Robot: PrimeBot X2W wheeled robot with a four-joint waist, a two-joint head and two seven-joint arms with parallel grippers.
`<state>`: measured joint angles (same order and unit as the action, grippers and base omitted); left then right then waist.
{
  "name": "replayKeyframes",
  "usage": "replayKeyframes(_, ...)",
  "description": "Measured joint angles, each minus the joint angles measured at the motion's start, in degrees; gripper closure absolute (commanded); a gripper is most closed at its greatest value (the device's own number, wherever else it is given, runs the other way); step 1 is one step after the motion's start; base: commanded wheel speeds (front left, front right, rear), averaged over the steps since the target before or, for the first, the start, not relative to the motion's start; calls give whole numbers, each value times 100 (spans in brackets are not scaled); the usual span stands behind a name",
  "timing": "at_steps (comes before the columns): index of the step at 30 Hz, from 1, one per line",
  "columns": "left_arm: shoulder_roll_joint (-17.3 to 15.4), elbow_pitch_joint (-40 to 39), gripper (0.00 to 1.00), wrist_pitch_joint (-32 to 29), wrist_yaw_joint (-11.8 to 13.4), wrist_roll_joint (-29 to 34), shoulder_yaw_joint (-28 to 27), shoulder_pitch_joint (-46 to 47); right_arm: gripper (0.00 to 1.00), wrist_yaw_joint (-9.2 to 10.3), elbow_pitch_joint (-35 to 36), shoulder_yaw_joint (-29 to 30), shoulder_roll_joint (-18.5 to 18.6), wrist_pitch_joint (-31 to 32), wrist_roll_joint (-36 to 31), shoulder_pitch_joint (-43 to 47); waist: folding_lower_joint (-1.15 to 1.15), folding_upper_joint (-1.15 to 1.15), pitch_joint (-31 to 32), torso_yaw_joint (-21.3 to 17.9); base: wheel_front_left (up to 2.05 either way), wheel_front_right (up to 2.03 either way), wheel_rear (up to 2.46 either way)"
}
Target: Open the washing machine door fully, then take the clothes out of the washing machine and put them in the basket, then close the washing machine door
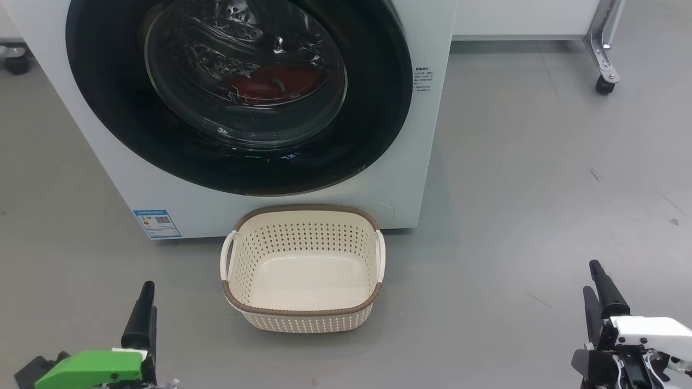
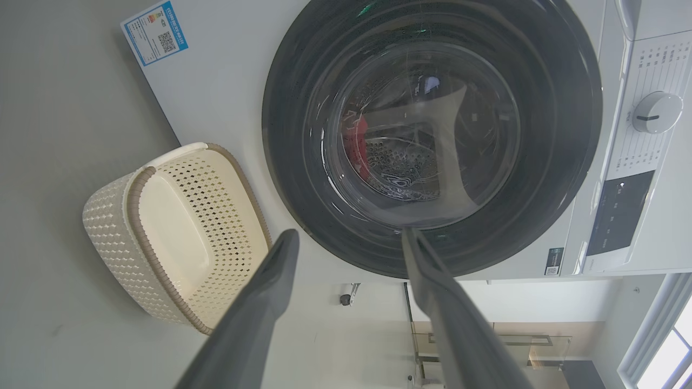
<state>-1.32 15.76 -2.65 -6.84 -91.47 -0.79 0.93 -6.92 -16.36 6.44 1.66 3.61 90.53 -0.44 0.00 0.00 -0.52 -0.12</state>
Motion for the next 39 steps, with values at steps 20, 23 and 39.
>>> replayKeyframes(20, -397, -99, 0, 531, 0, 1433, 604, 112, 0, -1, 15, -470, 450, -561, -1443, -13, 0, 0, -38, -8, 0, 0, 0)
replayKeyframes(23, -447, -119, 0, 588, -1, 1782, 688, 154, 0, 0, -12, -543, 552, -665, -1823, -21, 0, 0, -45, -10, 0, 0, 0)
replayKeyframes(39, -567, -236, 0, 916, 167, 3808, 1012, 246, 0, 363, -20, -1104, 823, -1006, -3864, -146, 0, 0, -76, -28, 0, 0, 0)
